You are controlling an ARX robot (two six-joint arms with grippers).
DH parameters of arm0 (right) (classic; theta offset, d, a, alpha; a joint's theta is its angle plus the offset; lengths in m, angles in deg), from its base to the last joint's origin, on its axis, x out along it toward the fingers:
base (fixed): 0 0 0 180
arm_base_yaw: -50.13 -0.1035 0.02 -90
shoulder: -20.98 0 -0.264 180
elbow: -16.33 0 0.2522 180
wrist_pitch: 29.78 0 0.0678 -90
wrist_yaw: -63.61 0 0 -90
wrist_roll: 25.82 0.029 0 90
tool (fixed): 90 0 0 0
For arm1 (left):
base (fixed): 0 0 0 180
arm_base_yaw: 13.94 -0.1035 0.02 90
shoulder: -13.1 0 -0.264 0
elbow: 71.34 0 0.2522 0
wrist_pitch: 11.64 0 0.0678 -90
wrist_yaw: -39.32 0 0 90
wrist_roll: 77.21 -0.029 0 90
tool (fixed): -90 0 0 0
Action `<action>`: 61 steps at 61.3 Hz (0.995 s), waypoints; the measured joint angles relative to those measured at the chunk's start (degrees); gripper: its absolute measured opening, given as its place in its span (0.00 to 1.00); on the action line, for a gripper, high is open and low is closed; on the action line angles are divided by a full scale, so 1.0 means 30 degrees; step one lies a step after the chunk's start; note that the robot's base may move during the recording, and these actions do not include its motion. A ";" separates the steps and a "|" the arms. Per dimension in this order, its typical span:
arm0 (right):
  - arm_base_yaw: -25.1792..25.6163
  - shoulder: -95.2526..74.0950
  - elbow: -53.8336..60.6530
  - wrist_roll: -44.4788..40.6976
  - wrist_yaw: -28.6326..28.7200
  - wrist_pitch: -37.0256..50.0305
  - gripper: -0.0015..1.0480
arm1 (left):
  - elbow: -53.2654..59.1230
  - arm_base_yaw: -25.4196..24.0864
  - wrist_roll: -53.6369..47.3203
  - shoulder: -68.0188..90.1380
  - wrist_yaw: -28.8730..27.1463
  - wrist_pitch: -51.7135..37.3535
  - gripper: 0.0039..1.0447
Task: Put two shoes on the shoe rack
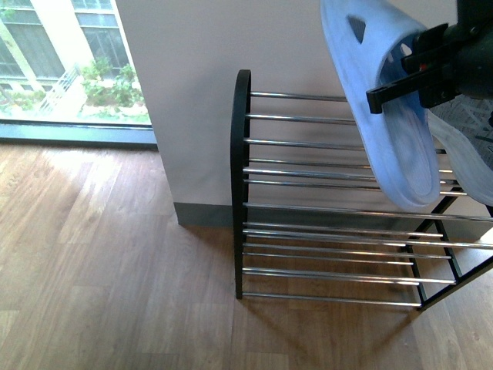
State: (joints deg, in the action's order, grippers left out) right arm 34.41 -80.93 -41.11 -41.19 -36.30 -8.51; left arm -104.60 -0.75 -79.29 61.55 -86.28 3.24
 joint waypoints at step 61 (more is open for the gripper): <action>0.3075 -0.8954 -0.6499 -0.8247 -0.3650 0.1610 0.01 | 0.0000 0.0000 0.0000 0.0000 0.0000 0.0000 0.01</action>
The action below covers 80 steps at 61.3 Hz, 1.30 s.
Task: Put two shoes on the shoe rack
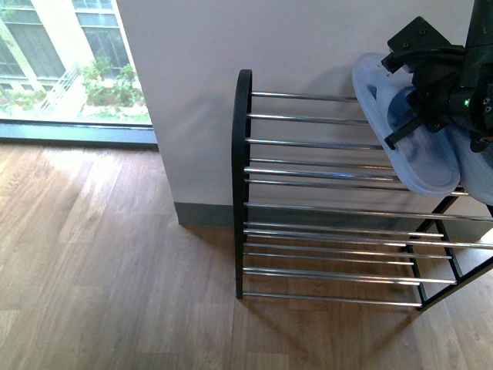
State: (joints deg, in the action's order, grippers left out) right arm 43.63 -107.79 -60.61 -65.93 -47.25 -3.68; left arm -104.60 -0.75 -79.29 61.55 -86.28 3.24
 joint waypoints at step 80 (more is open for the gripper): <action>0.7031 1.8469 1.1227 1.1730 1.1715 0.0102 0.62 | 0.0000 0.0000 0.0000 0.0000 0.0000 0.0000 0.01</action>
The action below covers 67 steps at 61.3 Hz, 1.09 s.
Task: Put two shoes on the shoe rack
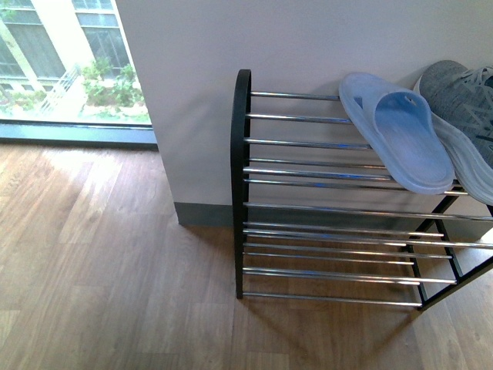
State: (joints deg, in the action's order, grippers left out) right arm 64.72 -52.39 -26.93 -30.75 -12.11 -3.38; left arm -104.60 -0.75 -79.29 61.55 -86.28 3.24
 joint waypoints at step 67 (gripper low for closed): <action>-0.4779 1.2007 0.9457 0.1443 -0.4692 -0.1275 0.01 | 0.0000 0.0000 0.0000 0.0000 0.0000 0.0007 0.01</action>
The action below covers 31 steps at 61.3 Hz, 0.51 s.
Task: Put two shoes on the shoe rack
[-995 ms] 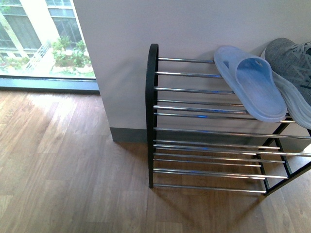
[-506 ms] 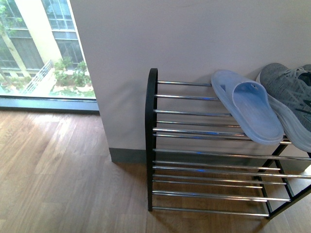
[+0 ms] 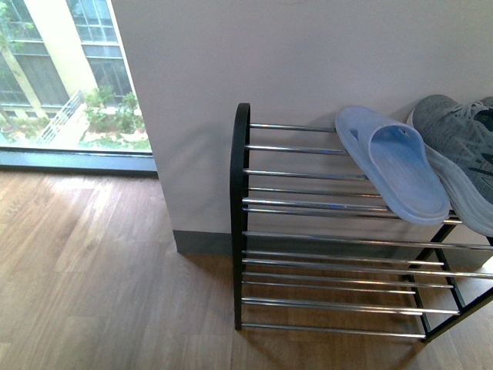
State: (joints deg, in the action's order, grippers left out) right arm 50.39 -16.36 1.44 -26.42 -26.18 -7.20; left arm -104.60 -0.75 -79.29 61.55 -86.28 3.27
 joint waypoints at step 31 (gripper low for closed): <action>-0.0015 0.4801 0.0015 0.0000 -0.0073 -0.4473 0.01 | 0.0000 0.0000 0.0000 -0.0007 0.0000 -0.0007 0.01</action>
State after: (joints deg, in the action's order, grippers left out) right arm 50.34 -1.96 1.49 -26.42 -26.40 -20.62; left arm -104.60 -0.75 -79.29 61.53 -86.28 3.24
